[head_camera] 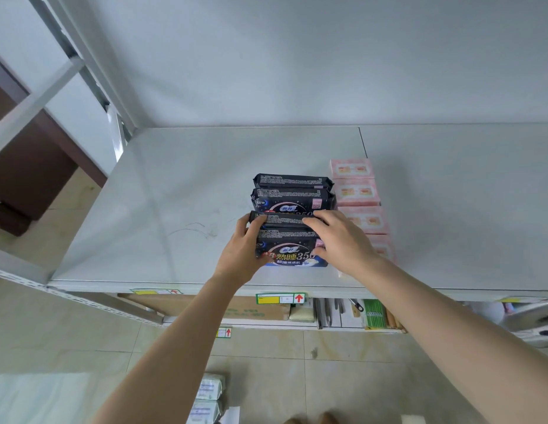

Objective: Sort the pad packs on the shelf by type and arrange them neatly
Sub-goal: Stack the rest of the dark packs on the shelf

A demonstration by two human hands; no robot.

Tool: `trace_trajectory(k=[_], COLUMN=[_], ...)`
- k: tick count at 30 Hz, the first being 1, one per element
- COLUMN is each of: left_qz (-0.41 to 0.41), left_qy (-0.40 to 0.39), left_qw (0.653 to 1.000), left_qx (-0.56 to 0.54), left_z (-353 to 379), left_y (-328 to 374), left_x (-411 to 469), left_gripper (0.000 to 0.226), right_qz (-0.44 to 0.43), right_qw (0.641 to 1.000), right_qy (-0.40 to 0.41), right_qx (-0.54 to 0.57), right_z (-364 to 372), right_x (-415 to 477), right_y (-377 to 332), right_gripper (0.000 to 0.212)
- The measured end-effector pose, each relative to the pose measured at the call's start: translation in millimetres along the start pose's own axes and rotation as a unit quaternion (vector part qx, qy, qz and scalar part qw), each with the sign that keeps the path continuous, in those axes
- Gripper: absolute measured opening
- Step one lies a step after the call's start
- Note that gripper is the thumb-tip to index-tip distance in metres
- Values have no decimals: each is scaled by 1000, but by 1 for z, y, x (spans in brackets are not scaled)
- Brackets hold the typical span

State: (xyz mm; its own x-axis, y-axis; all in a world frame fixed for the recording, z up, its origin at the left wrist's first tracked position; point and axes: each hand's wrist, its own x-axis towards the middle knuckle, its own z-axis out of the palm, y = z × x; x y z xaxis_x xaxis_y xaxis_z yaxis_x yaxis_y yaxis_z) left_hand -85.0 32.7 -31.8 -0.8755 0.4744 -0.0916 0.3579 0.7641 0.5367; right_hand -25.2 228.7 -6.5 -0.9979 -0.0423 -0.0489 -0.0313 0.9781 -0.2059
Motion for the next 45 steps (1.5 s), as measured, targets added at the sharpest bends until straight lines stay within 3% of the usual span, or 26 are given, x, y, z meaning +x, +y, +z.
trace_trajectory(k=[12,18,24,30,35,45], left_qz=[1,-14,-21,3,-46,-124], left_qy=[48,43,68,117,164,130], left_qw=[998,996,996,993,983,975], left_qx=[38,78,57,24,-67,-129], left_z=[9,6,-1,-3,-2,15], left_y=[-1,2,2,-1,-1,-4], left_x=[12,9,-5,-35,-80,-178], left_gripper=[75,85,86,68,38,25], right_qz=[-46,-50,-30,5,12,29], right_qw=[998,996,995,989,988,981], right_qy=[43,64,100,140,137,129], right_qx=[-23,-28,7,43,73,139], right_z=[3,5,0,-1,2,18], right_x=[14,9,-10,-41,-79,-168], right_y=[15,14,5,-12,-28,-52], right_gripper=[66,74,59,44,40,35])
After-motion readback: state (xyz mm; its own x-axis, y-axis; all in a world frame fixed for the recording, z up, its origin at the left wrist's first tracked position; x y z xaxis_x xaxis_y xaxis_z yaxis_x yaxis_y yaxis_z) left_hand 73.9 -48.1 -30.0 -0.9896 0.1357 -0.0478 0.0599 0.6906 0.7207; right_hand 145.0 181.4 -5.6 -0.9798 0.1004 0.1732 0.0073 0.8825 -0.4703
